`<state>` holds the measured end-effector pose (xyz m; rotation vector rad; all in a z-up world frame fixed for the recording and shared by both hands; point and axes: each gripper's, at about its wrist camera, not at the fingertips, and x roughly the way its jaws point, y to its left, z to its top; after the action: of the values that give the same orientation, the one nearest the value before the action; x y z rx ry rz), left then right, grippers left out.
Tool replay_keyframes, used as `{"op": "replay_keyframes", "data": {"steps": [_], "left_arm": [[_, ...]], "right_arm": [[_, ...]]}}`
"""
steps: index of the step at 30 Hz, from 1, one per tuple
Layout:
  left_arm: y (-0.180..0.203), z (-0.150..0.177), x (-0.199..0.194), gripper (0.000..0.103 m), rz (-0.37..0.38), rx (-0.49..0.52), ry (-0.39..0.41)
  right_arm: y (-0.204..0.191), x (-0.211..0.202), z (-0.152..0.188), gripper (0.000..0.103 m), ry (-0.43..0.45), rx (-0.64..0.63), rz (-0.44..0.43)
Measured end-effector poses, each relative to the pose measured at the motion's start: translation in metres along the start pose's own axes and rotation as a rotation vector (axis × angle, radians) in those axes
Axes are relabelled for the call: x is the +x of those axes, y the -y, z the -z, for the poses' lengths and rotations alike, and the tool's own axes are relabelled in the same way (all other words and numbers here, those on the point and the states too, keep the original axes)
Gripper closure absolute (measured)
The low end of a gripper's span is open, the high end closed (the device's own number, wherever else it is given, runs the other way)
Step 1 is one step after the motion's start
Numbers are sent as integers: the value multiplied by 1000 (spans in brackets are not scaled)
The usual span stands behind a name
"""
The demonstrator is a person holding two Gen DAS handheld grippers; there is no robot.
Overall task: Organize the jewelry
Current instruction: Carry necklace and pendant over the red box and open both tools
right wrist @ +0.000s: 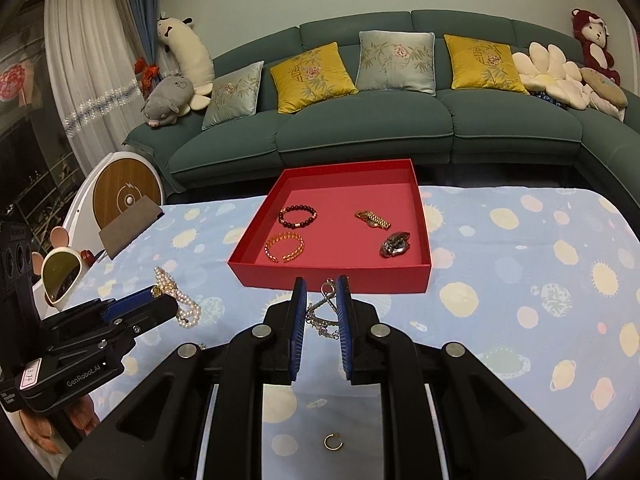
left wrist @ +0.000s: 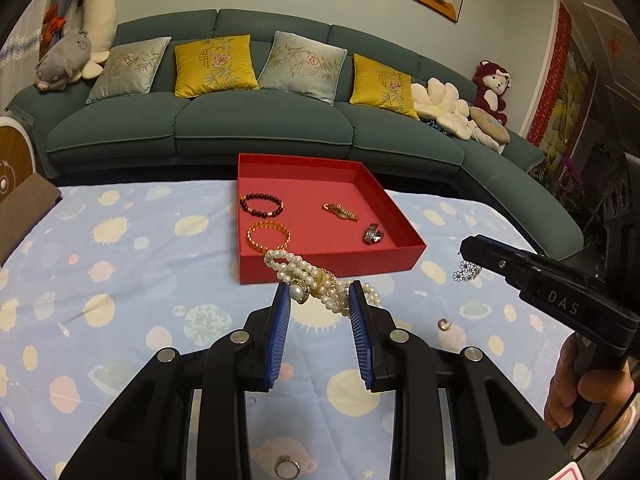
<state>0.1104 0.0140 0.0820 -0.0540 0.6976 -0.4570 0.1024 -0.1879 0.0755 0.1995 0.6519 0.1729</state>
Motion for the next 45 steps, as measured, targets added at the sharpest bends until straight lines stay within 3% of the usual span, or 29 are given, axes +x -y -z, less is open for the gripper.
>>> {"op": "replay_keyframes", "data": {"steps": [7, 13, 23, 30, 35, 37, 38, 45], "left_arm": [[8, -55, 0, 76, 17, 52, 76], [0, -82, 46, 76, -17, 94, 60], [-7, -81, 130, 76, -6, 92, -32], [-4, -67, 166, 75, -2, 117, -76], [-5, -62, 178, 72, -16, 115, -100], [-6, -63, 176, 72, -27, 108, -86], [-7, -64, 175, 72, -24, 107, -82], [-11, -97, 129, 71, -19, 37, 5]], "right_arm": [[4, 0, -41, 89, 58, 4, -2], [18, 34, -69, 89, 58, 15, 18], [43, 112, -63, 89, -66, 63, 26], [52, 141, -46, 88, -137, 52, 43], [59, 144, -43, 86, -141, 56, 39], [60, 140, -45, 79, -127, 56, 44], [61, 137, -47, 71, -116, 63, 43], [60, 82, -68, 66, 17, 104, 37]]}}
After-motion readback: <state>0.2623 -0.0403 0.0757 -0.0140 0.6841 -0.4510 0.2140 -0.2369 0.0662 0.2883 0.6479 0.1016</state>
